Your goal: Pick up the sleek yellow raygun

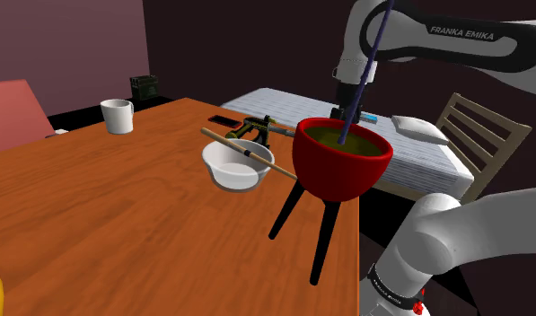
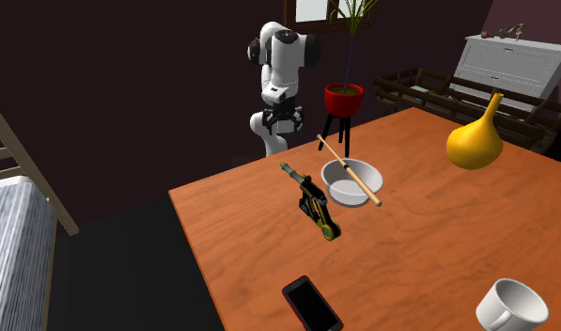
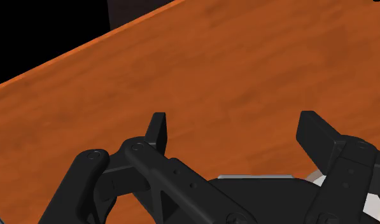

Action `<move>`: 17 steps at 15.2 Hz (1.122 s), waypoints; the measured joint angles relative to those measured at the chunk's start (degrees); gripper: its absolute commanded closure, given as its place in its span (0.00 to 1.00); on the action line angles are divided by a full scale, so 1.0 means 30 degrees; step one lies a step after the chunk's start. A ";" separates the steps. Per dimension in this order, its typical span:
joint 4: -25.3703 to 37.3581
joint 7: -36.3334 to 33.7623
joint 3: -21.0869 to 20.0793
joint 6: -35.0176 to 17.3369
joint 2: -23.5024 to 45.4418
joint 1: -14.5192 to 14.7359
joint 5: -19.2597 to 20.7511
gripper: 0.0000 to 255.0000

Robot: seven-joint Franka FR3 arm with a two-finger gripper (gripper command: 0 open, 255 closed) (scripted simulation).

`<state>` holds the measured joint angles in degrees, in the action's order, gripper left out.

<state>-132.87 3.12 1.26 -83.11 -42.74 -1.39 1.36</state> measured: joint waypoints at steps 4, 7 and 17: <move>0.0625 0.0526 0.0310 -0.0981 0.1283 0.0177 -0.0204 0.00; 0.1574 0.1226 0.0642 -0.2257 0.3049 0.0465 -0.0603 0.00; 0.6597 0.4095 0.1707 -0.5035 0.9462 0.1382 -0.2650 0.00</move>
<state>-113.08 15.40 6.38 -98.21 -14.35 2.76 -6.59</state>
